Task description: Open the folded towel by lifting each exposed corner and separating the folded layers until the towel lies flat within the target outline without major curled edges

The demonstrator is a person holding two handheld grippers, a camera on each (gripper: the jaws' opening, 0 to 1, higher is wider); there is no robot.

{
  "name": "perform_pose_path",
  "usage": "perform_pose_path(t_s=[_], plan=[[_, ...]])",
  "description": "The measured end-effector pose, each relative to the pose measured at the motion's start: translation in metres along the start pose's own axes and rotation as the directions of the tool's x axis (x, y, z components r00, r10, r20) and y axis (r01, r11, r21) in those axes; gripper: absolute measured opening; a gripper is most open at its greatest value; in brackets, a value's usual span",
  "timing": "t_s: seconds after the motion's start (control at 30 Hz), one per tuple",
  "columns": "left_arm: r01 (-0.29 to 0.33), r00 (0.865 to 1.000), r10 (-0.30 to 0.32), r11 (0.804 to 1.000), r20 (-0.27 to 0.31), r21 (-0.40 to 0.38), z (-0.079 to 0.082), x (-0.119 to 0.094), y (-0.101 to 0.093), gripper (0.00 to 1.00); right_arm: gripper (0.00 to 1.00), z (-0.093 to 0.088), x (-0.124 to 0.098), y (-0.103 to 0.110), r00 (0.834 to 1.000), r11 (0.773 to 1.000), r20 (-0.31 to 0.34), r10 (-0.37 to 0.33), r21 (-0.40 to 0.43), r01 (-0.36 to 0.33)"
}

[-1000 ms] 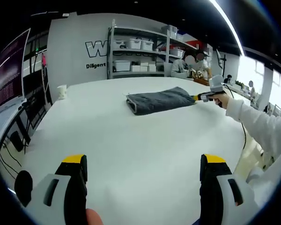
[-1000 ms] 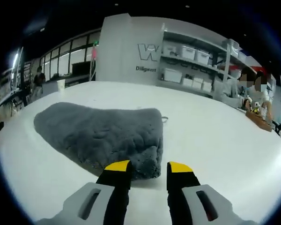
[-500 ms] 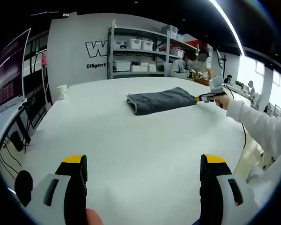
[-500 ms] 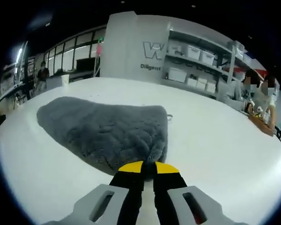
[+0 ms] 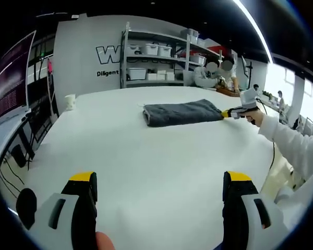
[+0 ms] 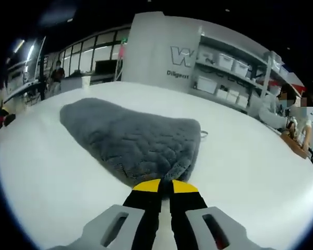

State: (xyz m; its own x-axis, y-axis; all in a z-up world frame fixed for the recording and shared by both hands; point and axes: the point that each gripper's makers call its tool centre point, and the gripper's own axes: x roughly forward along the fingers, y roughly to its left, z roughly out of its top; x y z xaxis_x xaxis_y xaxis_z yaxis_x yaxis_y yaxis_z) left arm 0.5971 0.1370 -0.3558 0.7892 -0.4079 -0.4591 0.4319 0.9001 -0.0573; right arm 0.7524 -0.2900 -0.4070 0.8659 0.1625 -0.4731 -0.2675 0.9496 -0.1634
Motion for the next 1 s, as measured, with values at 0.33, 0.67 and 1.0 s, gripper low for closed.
perform_pose_path(t_s=[0.33,0.67,1.0], plan=[[0.003,1.0,-0.003,1.0,0.007,0.008,0.002,-0.002,-0.005,1.0,0.0,-0.012,-0.032,0.032,0.997,0.997,0.046,0.065,0.037,-0.066],[-0.001,1.0,0.001,1.0,0.014,0.01,0.002,-0.004,-0.005,1.0,0.0,-0.023,-0.06,0.071,0.99,0.992,0.058,0.125,0.029,-0.127],[0.006,1.0,-0.007,1.0,0.01,0.016,0.002,-0.002,-0.007,1.0,0.0,-0.03,-0.081,0.112,0.984,0.983,0.066,0.167,0.064,-0.172]])
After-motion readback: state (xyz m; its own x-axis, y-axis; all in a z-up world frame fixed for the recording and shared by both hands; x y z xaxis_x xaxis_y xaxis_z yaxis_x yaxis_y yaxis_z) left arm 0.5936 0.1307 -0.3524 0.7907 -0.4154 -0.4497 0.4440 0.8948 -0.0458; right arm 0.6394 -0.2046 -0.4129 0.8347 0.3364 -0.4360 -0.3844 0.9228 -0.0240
